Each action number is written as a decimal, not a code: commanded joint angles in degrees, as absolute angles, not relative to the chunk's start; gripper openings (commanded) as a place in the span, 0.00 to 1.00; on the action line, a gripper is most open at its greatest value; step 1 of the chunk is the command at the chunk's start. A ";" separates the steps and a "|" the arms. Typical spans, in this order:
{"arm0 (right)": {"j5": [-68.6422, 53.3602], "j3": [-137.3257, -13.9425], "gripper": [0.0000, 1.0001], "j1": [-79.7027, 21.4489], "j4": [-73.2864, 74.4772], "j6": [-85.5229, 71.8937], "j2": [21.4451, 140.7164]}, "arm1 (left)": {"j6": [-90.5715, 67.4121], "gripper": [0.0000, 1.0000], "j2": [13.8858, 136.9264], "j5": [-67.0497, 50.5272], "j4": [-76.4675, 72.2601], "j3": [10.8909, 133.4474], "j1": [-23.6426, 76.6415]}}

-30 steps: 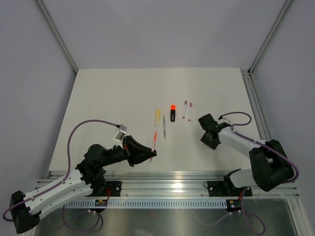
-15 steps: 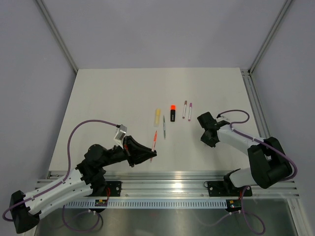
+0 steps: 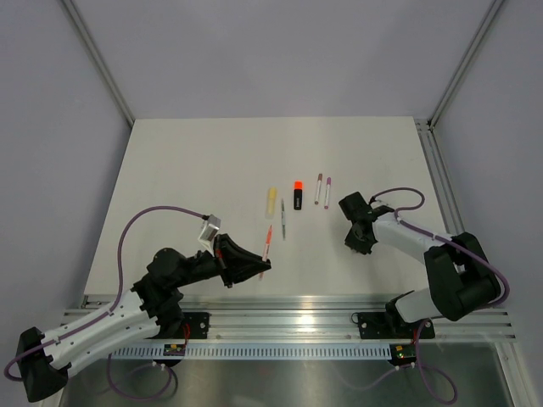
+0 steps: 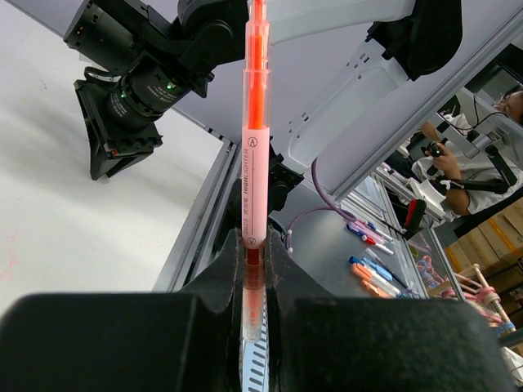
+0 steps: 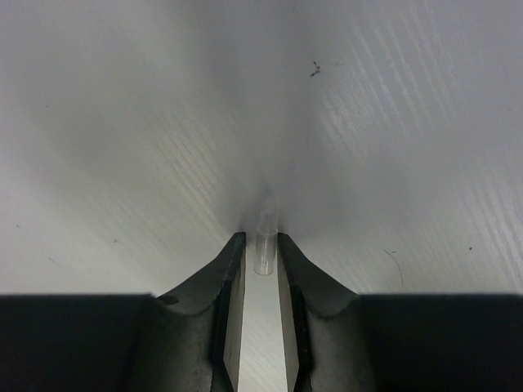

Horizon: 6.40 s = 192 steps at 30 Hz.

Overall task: Insert the pens into the pen caps
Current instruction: Insert the pen cap onto the pen, then press the pen cap onto the pen.

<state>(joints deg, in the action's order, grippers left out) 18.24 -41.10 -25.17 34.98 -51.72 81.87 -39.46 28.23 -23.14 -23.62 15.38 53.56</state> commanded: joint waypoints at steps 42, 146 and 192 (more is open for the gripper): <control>5.47 -35.51 0.00 -29.61 13.11 -39.56 55.91 | -33.31 0.00 42.26 -11.08 -25.40 16.87 53.79; 21.09 -31.82 0.00 -64.68 -27.78 -34.72 59.94 | -30.94 0.00 39.73 -2.11 -21.62 17.75 53.79; 42.36 -25.65 0.00 -88.17 -4.42 -54.23 55.73 | -43.24 0.00 52.12 -10.02 -28.65 30.85 53.79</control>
<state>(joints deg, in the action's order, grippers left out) 49.12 -23.07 -87.00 -17.41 -52.47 55.46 -42.44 53.80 -17.10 -7.07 26.26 55.24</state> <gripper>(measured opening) 0.118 0.072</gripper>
